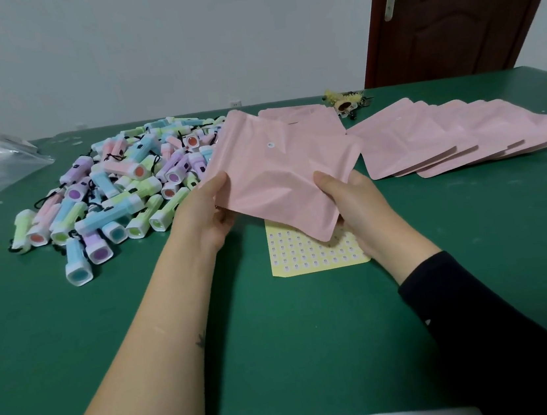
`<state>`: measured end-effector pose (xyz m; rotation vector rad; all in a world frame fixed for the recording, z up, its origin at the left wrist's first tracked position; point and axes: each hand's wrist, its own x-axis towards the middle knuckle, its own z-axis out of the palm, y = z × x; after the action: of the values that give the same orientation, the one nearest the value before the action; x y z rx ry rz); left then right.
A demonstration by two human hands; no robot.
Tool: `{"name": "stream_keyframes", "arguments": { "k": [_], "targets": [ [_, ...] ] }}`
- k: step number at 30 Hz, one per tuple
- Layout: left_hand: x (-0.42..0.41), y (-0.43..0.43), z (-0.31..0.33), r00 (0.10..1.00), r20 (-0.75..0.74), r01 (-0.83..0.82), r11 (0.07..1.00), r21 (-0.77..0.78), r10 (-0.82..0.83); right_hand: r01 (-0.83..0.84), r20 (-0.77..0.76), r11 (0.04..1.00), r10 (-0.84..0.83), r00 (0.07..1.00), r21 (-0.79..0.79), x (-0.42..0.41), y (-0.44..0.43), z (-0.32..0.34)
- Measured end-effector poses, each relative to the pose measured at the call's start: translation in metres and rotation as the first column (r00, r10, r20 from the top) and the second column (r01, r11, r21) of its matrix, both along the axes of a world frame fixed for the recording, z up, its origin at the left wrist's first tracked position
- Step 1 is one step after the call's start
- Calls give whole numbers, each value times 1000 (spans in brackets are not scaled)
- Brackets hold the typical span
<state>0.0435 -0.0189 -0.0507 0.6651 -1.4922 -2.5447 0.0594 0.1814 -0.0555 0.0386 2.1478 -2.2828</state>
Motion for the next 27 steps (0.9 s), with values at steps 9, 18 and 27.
{"name": "stream_keyframes", "arguments": {
  "k": [9, 18, 27],
  "targets": [
    [0, -11, -5, 997, -68, -75, 819, -568, 44, -27, -8, 1000, 27, 1000, 14, 3, 0, 2],
    [-2, -7, -7, 984, -176, -117, 727, -677, -5, -8, 2, 1000, 8, 1000, -9, 5, 0, 4],
    [-5, -6, -12, 979, -203, -157, 651, -743, 4, 47, 1, 999, -47, 999, 18, 4, -1, 4]
  ]
}}
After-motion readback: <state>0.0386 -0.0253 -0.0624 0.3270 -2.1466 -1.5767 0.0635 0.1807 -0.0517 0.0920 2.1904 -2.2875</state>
